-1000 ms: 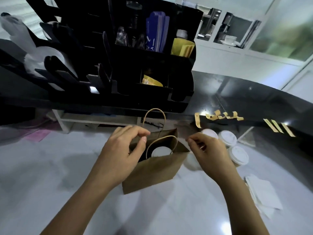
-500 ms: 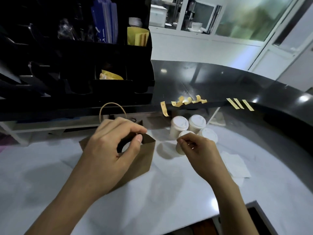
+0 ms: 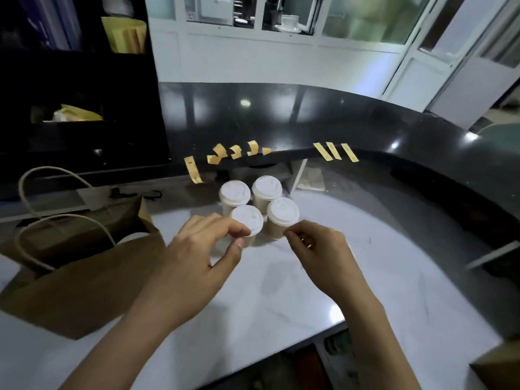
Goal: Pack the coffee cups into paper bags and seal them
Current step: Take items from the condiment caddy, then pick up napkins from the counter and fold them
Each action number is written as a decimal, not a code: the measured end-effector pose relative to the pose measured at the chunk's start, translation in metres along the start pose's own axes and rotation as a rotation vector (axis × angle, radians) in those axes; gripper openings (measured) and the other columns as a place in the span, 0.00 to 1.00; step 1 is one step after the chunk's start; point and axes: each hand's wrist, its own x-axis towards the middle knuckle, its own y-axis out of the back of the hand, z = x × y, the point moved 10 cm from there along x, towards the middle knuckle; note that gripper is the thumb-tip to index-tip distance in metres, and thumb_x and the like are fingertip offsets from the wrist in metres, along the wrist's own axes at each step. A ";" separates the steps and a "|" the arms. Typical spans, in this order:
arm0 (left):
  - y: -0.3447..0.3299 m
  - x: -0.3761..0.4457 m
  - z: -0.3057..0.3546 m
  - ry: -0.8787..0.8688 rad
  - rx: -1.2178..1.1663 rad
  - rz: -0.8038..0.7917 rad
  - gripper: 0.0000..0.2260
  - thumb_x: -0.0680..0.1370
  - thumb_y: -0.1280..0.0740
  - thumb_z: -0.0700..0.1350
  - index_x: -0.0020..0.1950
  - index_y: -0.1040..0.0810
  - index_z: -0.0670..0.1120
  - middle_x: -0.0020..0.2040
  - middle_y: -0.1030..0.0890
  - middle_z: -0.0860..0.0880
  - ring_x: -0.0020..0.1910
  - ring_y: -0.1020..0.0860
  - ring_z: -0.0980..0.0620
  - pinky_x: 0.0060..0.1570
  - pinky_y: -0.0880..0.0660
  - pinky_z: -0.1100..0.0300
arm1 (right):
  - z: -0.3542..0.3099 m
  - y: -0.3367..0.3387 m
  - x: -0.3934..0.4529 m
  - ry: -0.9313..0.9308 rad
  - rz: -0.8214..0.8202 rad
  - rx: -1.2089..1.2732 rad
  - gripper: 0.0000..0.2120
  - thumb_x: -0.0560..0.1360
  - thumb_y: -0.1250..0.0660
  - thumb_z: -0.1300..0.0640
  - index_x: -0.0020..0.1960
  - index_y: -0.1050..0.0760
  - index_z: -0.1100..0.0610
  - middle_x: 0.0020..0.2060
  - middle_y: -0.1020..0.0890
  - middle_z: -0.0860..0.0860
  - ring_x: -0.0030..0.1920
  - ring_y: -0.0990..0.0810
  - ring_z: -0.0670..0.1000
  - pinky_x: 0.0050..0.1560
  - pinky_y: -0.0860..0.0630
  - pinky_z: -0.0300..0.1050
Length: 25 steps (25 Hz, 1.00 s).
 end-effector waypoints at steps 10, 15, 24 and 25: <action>-0.140 0.039 0.034 0.005 -0.094 -0.168 0.09 0.79 0.33 0.50 0.58 0.21 0.60 0.53 0.22 0.67 0.58 0.27 0.62 0.54 0.32 0.73 | 0.141 0.067 -0.018 -0.229 0.149 -0.039 0.06 0.78 0.34 0.53 0.43 0.21 0.45 0.38 0.17 0.39 0.41 0.20 0.42 0.43 0.21 0.47; -0.184 0.051 0.030 0.046 -0.116 -0.213 0.07 0.80 0.33 0.50 0.56 0.21 0.59 0.52 0.22 0.66 0.56 0.25 0.60 0.53 0.29 0.67 | 0.197 0.050 -0.022 -0.388 0.134 -0.060 0.04 0.76 0.33 0.54 0.44 0.20 0.47 0.38 0.17 0.40 0.42 0.20 0.43 0.43 0.21 0.46; -0.216 0.052 0.009 0.149 -0.139 -0.248 0.06 0.80 0.34 0.47 0.54 0.20 0.56 0.49 0.20 0.62 0.54 0.25 0.60 0.55 0.27 0.62 | 0.218 -0.023 0.001 -0.241 -0.040 -0.329 0.15 0.75 0.28 0.50 0.60 0.22 0.51 0.56 0.19 0.47 0.56 0.23 0.53 0.55 0.29 0.46; -0.217 0.052 0.006 0.157 -0.146 -0.246 0.06 0.80 0.34 0.46 0.53 0.20 0.56 0.49 0.20 0.62 0.54 0.25 0.60 0.54 0.27 0.63 | 0.220 -0.030 0.003 -0.232 -0.071 -0.372 0.18 0.75 0.28 0.49 0.63 0.24 0.51 0.57 0.20 0.47 0.58 0.23 0.53 0.56 0.30 0.46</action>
